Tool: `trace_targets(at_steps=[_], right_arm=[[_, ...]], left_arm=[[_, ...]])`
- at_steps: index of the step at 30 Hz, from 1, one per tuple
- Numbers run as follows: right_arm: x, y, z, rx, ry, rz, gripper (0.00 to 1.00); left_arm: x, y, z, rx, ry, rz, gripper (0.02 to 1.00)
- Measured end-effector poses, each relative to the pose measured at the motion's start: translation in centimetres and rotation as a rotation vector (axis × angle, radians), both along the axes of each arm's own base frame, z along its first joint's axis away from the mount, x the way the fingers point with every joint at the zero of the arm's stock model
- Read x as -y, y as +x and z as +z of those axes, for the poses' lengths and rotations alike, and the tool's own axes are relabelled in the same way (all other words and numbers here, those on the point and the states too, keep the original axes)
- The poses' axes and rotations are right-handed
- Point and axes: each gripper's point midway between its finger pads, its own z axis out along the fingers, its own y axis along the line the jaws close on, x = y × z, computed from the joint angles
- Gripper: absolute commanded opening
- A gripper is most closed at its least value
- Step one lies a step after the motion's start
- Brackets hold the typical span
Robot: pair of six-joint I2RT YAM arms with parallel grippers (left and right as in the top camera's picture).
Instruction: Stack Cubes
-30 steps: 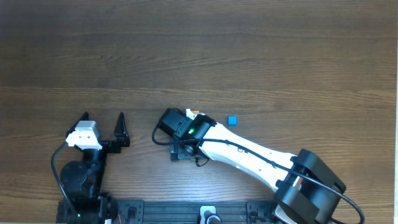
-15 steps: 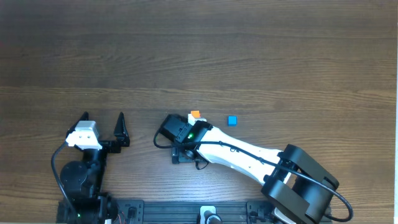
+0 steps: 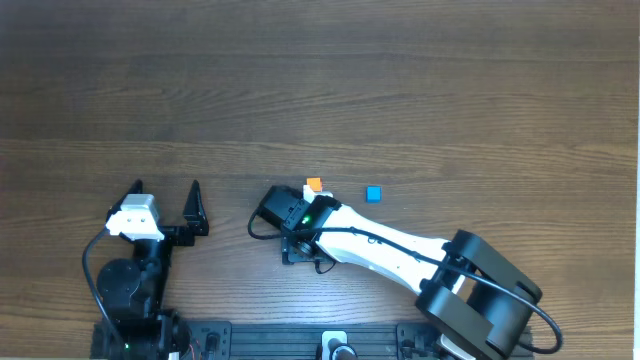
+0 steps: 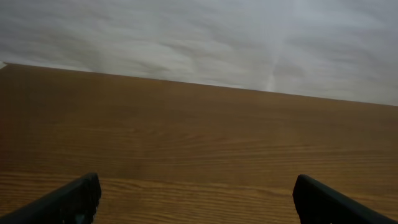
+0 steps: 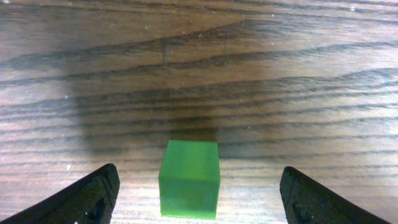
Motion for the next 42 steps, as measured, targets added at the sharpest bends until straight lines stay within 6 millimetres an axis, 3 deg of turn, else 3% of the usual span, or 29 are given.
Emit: trace_targets(at_steps=[7,10,15,18,22,29,42], right_arm=[[-0.03,0.02,-0.62,-0.006,-0.009,0.001,0.709],[-0.02,0.02,-0.62,-0.006,-0.009,0.003,0.614],[-0.03,0.02,-0.62,-0.006,-0.009,0.0,0.573],[-0.03,0.02,-0.62,-0.006,-0.009,0.002,0.472],[-0.03,0.02,-0.62,-0.006,-0.009,0.0,0.448],[-0.02,0.02,-0.63,-0.006,-0.009,-0.001,0.237],[-0.02,0.03,-0.52,-0.006,-0.011,0.001,0.012]], left_arm=[[0.01,0.0,0.0,0.0,0.0,0.0,1.0],[0.0,0.0,0.0,0.0,0.0,0.0,0.996],[0.01,0.0,0.0,0.0,0.0,0.0,0.998],[0.01,0.0,0.0,0.0,0.0,0.0,1.0],[0.01,0.0,0.0,0.0,0.0,0.0,0.998],[0.01,0.0,0.0,0.0,0.0,0.0,1.0],[0.01,0.0,0.0,0.0,0.0,0.0,1.0]])
